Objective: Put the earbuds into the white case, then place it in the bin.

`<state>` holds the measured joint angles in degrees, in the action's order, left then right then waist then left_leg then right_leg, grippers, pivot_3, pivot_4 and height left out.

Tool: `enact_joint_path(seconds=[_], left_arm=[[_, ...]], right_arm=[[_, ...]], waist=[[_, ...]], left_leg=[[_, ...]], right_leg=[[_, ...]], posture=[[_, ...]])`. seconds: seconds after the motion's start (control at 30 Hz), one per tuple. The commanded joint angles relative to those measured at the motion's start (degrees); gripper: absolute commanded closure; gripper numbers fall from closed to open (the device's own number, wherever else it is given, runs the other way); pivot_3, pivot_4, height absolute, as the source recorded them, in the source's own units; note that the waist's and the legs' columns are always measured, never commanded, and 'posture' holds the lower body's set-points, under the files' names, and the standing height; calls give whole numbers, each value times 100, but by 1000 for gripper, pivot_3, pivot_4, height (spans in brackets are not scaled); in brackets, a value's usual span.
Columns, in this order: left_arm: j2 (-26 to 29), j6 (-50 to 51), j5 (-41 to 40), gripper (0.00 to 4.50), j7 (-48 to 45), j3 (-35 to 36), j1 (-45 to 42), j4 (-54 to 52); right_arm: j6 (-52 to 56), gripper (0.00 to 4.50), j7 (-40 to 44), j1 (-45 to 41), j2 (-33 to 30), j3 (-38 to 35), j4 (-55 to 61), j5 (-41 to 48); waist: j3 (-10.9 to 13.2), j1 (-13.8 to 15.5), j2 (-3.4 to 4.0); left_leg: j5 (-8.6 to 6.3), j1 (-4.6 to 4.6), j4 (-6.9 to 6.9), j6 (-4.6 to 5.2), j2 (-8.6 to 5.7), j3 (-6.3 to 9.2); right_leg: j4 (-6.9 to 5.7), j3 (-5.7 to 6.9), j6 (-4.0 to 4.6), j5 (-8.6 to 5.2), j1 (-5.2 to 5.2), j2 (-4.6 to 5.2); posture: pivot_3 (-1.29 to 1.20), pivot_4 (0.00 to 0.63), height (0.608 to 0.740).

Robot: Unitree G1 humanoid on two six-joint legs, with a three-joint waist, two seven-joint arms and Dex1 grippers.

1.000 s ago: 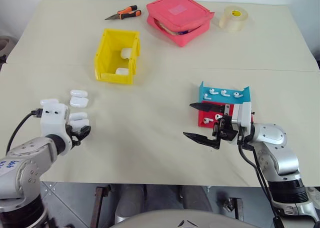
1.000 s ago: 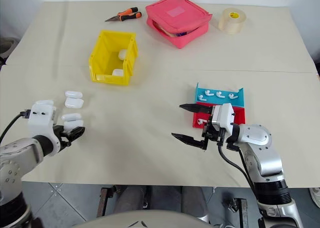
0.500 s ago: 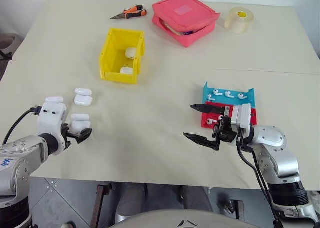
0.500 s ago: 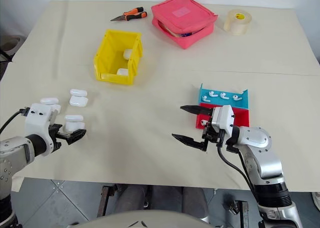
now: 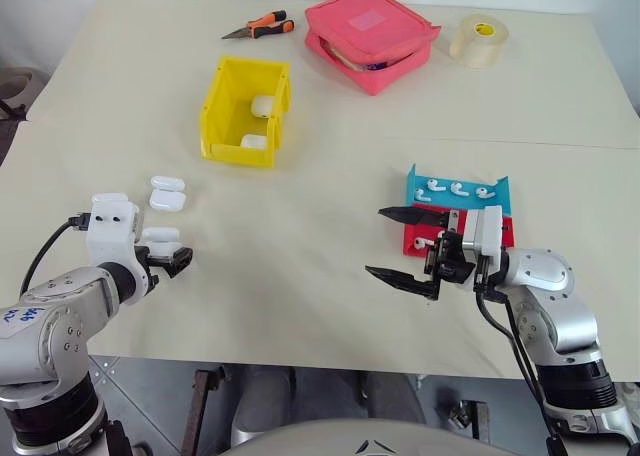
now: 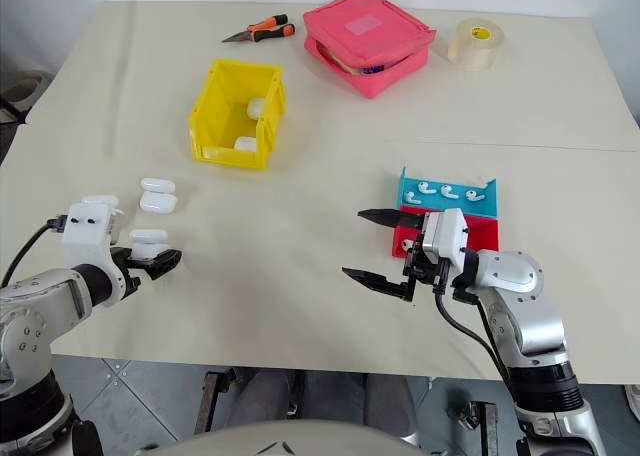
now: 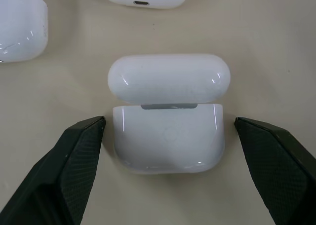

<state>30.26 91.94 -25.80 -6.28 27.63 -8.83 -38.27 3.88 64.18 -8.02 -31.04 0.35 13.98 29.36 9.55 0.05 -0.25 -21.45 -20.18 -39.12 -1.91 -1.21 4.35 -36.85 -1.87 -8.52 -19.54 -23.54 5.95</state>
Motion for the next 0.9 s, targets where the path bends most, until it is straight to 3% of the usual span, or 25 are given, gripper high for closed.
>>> enact_joint_path(seconds=[0.03, 0.1, 0.3, 0.43, 0.53, 0.6, 0.73, 0.9], left_arm=[[-29, 56, -105, 38, 141, -33, -1, 88], [3, 56, -205, 224, 183, -67, 39, 102], [197, 56, -595, 1687, 208, -130, 232, 56], [292, 56, -569, 1687, -40, -67, 191, -24], [375, -649, -631, 1687, -563, -26, 292, -37], [264, -2338, -697, 1687, -1492, 29, 444, -47], [-28, -4607, -974, 1687, -3133, -87, 552, 279], [-344, -6097, -1005, 1687, -4301, -837, 174, 1083]], right_arm=[[-62, 0, 9, -19, 40, 34, 97, 34], [-91, 0, -11, -5, 59, 49, 93, 20], [-144, 0, -99, 56, 117, 65, 112, -4], [-160, 0, -135, 127, 124, 68, 156, -11], [-140, 0, -155, 144, 123, 64, 176, -11], [-117, 0, -156, 141, 104, 44, 185, 1], [-43, 0, -172, 156, -2, -46, 253, 17], [95, 0, -253, 304, -274, -317, 456, 84]], waist=[[0, -3, 0], [0, -5, 1], [0, -18, 1], [0, -19, 1], [0, -20, 0], [2, -21, -1], [3, -14, 0], [8, 3, 8]], left_leg=[[0, 1, 0, 0, 0, 0], [0, 1, 0, -1, 0, 0], [0, 1, 0, -1, 2, 0], [0, 1, 0, -1, 1, 0], [0, 0, 0, -1, 1, -1], [0, -2, 1, -1, 2, 0], [0, -4, 1, -2, 8, -2], [0, -5, 2, -1, 5, -6]], right_leg=[[0, 0, 0, 0, 0, -1], [0, 0, 0, 0, 0, -1], [0, -1, 0, 0, 0, -1], [1, -1, 0, 0, -1, -1], [2, -1, 0, 0, -1, -3], [6, 0, 0, 0, -1, -3], [27, 9, -2, 1, 6, -1], [34, 11, -5, 3, 8, -5]], posture=[[0, 150, 740], [0, 150, 740], [0, 150, 740], [0, 150, 740], [0, 150, 740], [0, 150, 740], [0, 150, 740], [0, 150, 740]])
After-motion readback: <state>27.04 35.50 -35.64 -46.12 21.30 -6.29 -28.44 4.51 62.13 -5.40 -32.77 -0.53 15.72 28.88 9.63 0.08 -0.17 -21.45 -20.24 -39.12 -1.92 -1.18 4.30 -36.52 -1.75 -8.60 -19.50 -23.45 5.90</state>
